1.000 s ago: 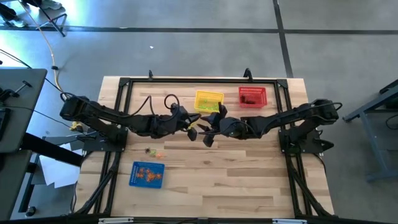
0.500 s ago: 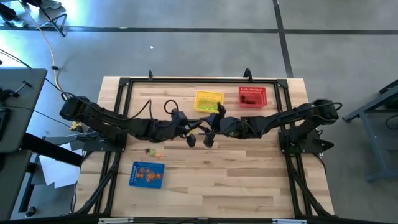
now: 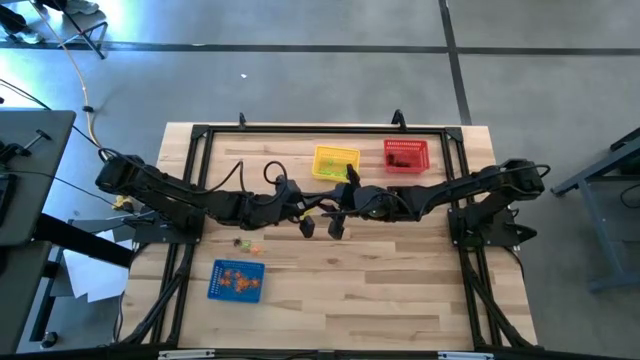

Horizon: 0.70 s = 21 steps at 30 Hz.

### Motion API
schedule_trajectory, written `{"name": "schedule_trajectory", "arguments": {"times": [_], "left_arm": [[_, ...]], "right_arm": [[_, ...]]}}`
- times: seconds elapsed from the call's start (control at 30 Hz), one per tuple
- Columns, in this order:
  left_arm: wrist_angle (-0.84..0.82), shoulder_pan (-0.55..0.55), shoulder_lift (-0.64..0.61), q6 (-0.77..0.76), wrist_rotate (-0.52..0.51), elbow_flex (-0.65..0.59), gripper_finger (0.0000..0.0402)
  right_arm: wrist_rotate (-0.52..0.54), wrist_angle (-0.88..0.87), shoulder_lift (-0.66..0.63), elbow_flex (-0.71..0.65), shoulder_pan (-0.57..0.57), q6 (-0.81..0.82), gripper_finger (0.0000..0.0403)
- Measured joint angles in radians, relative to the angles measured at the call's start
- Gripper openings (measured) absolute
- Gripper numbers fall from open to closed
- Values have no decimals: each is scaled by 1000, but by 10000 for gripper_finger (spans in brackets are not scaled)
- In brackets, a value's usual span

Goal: Sort Halloween decoration
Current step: Put the black spider toy into the red bin

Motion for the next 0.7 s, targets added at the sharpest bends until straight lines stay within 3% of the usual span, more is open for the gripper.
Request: {"name": "schedule_trajectory", "arguments": {"times": [0.13,0.2,0.43,0.7], "left_arm": [[2,0,-1,0,1,0,0],[3,-1,-2,6,1,0,0],[2,-9,-2,16,-1,0,8],[1,-24,-1,133,-9,0,73]], "right_arm": [[-5,-4,0,-1,-1,-7,27],[-7,-4,0,-2,-1,-17,9],[-15,-3,0,-2,0,-25,4],[-20,-3,0,-2,1,-26,1]]}}
